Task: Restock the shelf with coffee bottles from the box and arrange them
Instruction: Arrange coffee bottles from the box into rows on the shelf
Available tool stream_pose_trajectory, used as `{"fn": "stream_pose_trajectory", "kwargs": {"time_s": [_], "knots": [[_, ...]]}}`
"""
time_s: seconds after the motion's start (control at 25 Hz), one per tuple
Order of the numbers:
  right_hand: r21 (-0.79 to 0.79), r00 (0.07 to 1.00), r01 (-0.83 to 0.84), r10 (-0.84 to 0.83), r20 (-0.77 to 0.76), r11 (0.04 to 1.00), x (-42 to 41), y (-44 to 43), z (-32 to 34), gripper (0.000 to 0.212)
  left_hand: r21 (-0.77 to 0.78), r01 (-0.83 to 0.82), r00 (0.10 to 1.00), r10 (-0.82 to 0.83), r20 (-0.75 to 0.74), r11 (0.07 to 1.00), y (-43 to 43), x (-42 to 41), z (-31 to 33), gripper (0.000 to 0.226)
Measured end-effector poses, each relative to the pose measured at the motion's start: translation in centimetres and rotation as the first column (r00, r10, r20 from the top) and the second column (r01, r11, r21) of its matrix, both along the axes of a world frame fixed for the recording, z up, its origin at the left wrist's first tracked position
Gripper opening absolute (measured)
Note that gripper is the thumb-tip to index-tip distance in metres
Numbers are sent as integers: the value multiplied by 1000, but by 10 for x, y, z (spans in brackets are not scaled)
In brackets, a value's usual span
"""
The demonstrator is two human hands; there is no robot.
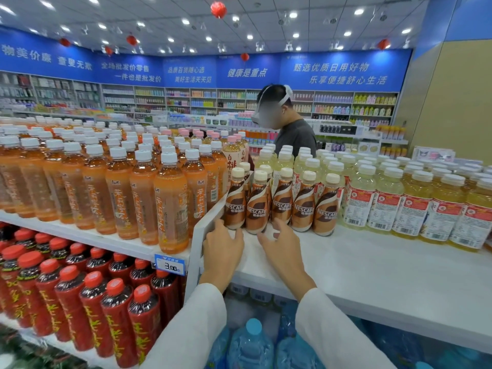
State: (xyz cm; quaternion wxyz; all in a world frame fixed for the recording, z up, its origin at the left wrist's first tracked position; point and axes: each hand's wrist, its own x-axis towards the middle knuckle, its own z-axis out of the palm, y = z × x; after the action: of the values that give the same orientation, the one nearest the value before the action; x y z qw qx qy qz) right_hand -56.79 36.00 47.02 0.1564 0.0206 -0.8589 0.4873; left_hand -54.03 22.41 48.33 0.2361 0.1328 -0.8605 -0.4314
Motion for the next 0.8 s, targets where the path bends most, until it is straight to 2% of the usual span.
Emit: {"fn": "stream_pose_trajectory", "kwargs": {"time_s": [0.16,0.32,0.44,0.64,0.8], "knots": [[-18,999,-32,33,36,999,49,16,7,58,37,50,998,-48,-49,998,-14,38,-11,52],[-104,992,-128,126,-26,986,109,30,3,46,203,58,987,-25,-159,977,-25,100,-20,38],[-178,982,-187,187,-20,966,147,35,-5,41,273,22,984,28,-177,962,-35,149,-39,27],[-291,957,-273,290,18,917,200,19,-56,32,393,-173,981,195,-16,903,-65,238,-100,23],[-278,887,-333,399,231,901,235,-13,-126,25,398,-392,920,364,147,829,-86,319,-158,22]]}}
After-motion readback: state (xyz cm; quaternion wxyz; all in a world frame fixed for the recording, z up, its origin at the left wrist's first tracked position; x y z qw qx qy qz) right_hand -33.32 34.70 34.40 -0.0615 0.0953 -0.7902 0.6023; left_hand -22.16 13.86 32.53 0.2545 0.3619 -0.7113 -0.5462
